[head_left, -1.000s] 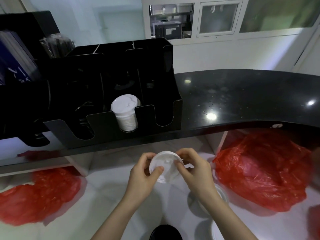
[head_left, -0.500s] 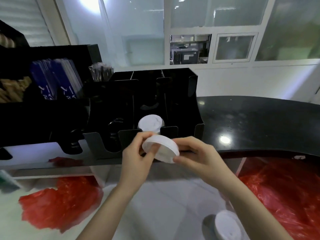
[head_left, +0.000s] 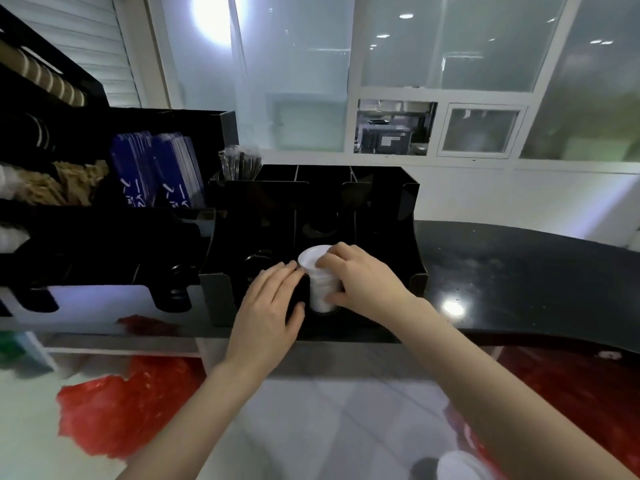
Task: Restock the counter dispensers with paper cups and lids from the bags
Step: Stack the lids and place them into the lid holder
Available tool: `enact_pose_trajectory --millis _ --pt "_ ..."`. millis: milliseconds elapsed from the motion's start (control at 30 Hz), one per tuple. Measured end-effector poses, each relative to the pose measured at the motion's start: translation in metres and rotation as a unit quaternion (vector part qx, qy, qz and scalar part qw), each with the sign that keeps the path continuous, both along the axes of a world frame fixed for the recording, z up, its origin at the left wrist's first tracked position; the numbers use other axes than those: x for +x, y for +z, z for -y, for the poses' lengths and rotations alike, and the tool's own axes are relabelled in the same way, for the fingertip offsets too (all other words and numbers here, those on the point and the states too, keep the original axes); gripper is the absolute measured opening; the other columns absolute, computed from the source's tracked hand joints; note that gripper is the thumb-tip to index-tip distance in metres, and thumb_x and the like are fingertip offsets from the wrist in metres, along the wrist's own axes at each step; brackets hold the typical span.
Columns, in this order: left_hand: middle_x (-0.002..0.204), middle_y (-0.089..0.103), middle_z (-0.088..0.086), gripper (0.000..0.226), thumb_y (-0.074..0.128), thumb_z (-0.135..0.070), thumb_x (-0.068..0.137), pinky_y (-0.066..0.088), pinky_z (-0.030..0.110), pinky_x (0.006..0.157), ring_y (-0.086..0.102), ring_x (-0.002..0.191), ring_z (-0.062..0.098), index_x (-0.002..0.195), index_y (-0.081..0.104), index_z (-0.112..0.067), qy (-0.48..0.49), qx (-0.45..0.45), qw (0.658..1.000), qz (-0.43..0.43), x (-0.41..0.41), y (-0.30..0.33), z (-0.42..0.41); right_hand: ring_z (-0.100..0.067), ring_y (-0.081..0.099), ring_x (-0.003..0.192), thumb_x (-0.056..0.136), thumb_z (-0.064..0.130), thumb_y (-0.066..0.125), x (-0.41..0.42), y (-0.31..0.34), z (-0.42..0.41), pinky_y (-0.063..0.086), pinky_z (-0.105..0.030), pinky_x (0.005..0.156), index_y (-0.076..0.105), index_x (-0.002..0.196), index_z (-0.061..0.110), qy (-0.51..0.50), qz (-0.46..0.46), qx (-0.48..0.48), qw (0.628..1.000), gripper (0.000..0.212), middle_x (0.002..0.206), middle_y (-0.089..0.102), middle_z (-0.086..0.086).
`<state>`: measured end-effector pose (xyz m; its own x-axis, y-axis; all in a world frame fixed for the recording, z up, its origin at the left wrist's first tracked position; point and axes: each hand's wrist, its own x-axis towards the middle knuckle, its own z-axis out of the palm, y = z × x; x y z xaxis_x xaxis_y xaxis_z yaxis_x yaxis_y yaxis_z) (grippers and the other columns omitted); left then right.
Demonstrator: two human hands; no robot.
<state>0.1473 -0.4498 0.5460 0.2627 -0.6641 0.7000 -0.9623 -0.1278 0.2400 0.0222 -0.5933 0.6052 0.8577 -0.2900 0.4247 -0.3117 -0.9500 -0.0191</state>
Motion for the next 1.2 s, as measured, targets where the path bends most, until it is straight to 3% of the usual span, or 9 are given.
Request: enact_pose_trajectory --millis 133,233,367,467,633,767,867,1033,1200 --pt "0.14 0.052 0.005 0.054 0.07 -0.013 0.084 0.031 0.044 0.116 0.037 0.138 0.019 0.135 0.053 -0.008 0.017 -0.015 1.0 -0.011 -0.008 -0.003 0.005 -0.026 0.054 0.102 0.078 0.007 0.065 0.002 -0.011 0.002 0.052 -0.039 0.075 0.06 0.117 0.013 0.011 0.011 -0.002 1.0 0.04 0.115 0.057 -0.006" --pt "0.142 0.05 0.006 0.05 0.068 -0.015 0.084 0.02 0.047 0.12 0.035 0.14 0.022 0.132 0.055 -0.009 0.041 -0.047 0.998 -0.026 -0.025 -0.003 0.009 -0.022 0.051 0.114 0.08 0.016 0.068 -0.009 -0.005 0.002 0.049 -0.036 0.09 0.06 0.125 0.017 0.022 0.029 0.052 0.998 0.046 0.126 0.055 -0.002" --pt "0.129 0.057 0.006 0.035 0.06 -0.011 0.085 0.034 0.041 0.112 0.05 0.125 0.022 0.12 0.062 -0.009 -0.058 -0.089 0.994 -0.029 -0.064 -0.025 0.013 -0.011 0.053 0.113 0.085 0.019 0.067 -0.069 -0.021 -0.01 0.044 -0.023 0.092 0.061 0.121 0.019 -0.017 0.178 0.121 0.976 0.037 0.123 0.058 0.006" --pt "0.105 0.061 -0.006 0.022 0.059 -0.014 0.084 0.043 0.02 0.092 0.057 0.1 0.01 0.104 0.066 -0.015 -0.146 0.0 0.977 -0.152 -0.097 -0.065 0.024 -0.01 0.059 0.098 0.085 0.019 0.067 -0.138 -0.069 -0.012 0.048 -0.024 0.084 0.067 0.11 0.02 -0.11 0.148 0.19 0.964 0.025 0.105 0.063 0.008" --pt "0.095 0.066 -0.01 0.014 0.068 -0.026 0.087 0.05 0.027 0.079 0.061 0.086 0.005 0.1 0.068 -0.021 -0.161 0.234 0.896 -0.341 -0.153 -0.13 0.045 -0.016 0.063 0.095 0.081 0.031 0.069 -0.231 -0.153 -0.016 0.048 -0.028 0.077 0.065 0.109 0.029 -0.298 -0.056 0.287 0.909 0.028 0.103 0.063 0.009" --pt "0.113 0.067 0.0 0.048 0.071 -0.042 0.082 0.047 0.026 0.089 0.063 0.101 0.015 0.123 0.059 -0.02 -0.128 0.394 0.815 -0.405 -0.194 -0.165 0.056 -0.021 0.06 0.103 0.08 0.043 0.067 -0.262 -0.199 -0.029 0.046 -0.032 0.079 0.056 0.122 0.027 -0.375 -0.098 0.344 0.855 0.046 0.111 0.058 0.003" --pt "0.124 0.064 0.002 0.057 0.068 -0.043 0.083 0.047 0.028 0.094 0.059 0.114 0.019 0.132 0.055 -0.016 -0.129 0.454 0.799 -0.371 -0.212 -0.181 0.061 -0.026 0.058 0.106 0.081 0.044 0.068 -0.264 -0.22 -0.034 0.047 -0.034 0.082 0.05 0.13 0.021 -0.398 -0.094 0.374 0.833 0.057 0.118 0.052 -0.003" --pt "0.101 0.071 -0.001 0.038 0.071 -0.012 0.075 0.053 0.034 0.088 0.066 0.098 0.019 0.113 0.065 -0.017 -0.107 0.405 0.798 -0.433 -0.221 -0.187 0.066 -0.032 0.057 0.11 0.076 0.04 0.073 -0.259 -0.24 -0.031 0.047 -0.036 0.088 0.047 0.132 0.018 -0.414 -0.085 0.429 0.798 0.065 0.127 0.053 -0.008" --pt "0.099 0.066 -0.001 0.043 0.069 0.003 0.073 0.05 0.017 0.067 0.063 0.083 0.004 0.105 0.061 -0.024 -0.085 0.272 0.807 -0.518 -0.222 -0.175 0.062 -0.023 0.06 0.105 0.077 0.022 0.073 -0.258 -0.229 -0.032 0.049 -0.037 0.089 0.046 0.133 0.025 -0.348 0.071 0.48 0.802 0.062 0.117 0.064 -0.001"
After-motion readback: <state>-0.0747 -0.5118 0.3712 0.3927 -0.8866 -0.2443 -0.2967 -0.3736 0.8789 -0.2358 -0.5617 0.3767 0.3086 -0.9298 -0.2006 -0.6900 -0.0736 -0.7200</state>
